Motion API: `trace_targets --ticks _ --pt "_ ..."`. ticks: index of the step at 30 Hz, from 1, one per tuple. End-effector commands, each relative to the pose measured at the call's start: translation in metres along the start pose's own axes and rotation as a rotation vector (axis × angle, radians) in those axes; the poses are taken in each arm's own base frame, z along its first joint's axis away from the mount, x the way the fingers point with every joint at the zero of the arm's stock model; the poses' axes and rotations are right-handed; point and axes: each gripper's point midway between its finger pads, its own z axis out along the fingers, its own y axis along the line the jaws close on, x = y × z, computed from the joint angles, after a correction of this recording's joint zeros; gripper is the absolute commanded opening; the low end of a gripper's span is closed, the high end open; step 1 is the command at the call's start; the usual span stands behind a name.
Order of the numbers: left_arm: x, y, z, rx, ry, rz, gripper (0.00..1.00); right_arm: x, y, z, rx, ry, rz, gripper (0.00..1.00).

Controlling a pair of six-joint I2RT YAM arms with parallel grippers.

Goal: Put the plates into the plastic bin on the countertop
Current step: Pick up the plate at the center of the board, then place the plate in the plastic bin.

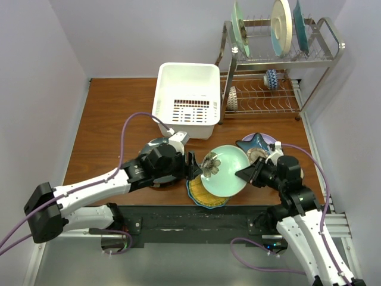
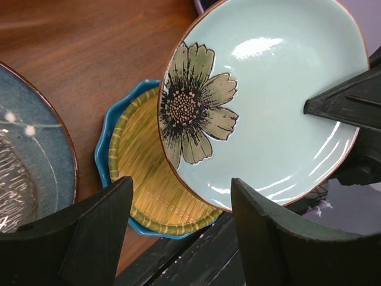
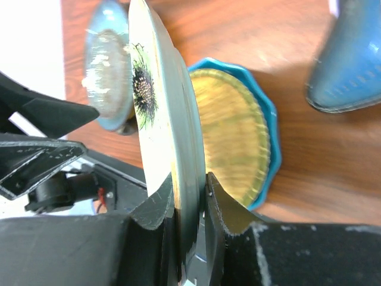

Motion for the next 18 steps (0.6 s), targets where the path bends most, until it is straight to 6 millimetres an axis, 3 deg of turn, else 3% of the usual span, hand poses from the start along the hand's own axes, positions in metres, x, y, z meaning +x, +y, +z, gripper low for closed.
trace_targets --ticks 1,10,18 --pt "-0.030 0.007 -0.022 0.018 -0.120 0.001 0.71 -0.039 0.078 -0.025 -0.303 -0.134 -0.116 0.00" --pt "-0.048 0.022 -0.045 0.079 -0.150 -0.015 0.68 -0.038 0.108 -0.033 -0.494 -0.138 -0.165 0.00" --pt "-0.051 -0.006 -0.045 0.256 -0.134 -0.014 0.70 -0.028 0.114 -0.024 -0.601 -0.080 -0.147 0.00"
